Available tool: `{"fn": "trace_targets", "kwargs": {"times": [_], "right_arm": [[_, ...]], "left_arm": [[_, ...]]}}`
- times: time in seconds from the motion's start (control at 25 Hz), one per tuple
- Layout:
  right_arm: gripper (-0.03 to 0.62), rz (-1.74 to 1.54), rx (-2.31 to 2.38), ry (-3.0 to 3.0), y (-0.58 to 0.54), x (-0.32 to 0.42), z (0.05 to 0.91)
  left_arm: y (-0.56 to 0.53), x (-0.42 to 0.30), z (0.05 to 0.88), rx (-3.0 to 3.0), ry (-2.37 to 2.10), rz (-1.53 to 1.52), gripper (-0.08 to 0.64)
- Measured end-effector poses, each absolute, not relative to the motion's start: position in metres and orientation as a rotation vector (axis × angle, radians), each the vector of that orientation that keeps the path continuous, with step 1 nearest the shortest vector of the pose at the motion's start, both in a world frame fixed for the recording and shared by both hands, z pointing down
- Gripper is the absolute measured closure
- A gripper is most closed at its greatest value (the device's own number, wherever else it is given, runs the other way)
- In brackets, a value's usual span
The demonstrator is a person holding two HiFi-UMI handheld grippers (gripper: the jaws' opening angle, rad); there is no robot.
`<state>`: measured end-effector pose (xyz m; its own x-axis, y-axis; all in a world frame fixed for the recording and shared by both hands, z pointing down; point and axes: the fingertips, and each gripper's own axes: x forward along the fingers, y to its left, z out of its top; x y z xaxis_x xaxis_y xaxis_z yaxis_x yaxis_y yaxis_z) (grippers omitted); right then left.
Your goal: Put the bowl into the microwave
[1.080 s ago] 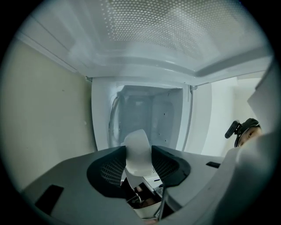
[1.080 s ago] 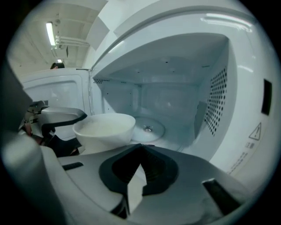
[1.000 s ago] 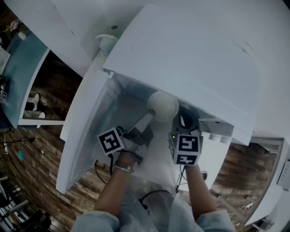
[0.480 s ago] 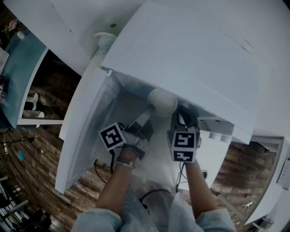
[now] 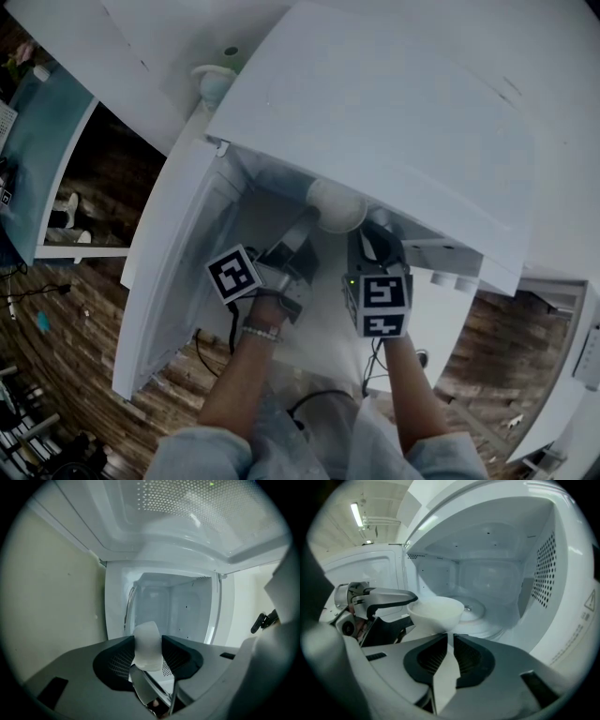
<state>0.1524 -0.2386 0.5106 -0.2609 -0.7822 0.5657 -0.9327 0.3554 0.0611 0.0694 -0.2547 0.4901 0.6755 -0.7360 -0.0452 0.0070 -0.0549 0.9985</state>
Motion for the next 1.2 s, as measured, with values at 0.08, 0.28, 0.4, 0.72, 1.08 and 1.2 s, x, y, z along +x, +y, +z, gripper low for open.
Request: {"fn": "trace_targets", "kwargs": {"times": [0.08, 0.28, 0.4, 0.72, 1.08, 1.2], "right_arm": [[0.506, 0.427, 1.449, -2.125, -0.233, 0.149, 0.516], [0.374, 0.447, 1.356, -2.196, -0.229, 0.139, 0.515], [0.316, 0.428, 1.319, -2.234, -0.228, 0.128, 0.509], [0.308, 0.496, 1.421, -2.208, -0.234, 0.132, 0.508], [0.318, 0.578, 1.489, -2.195, -0.243, 0.133, 0.511], [0.318, 0.575, 1.502, -2.185, -0.248, 0.133, 0.511]], "left_arm": [[-0.256, 0.070, 0.490, 1.522, -0.630, -0.673, 0.379], [-0.259, 0.068, 0.490, 1.533, -0.629, -0.668, 0.383], [-0.260, 0.071, 0.489, 1.537, -0.624, -0.665, 0.383], [-0.258, 0.076, 0.490, 1.563, -0.622, -0.594, 0.378], [-0.256, 0.078, 0.480, 1.584, -0.568, -0.596, 0.344], [-0.250, 0.079, 0.480, 1.582, -0.558, -0.588, 0.344]]}}
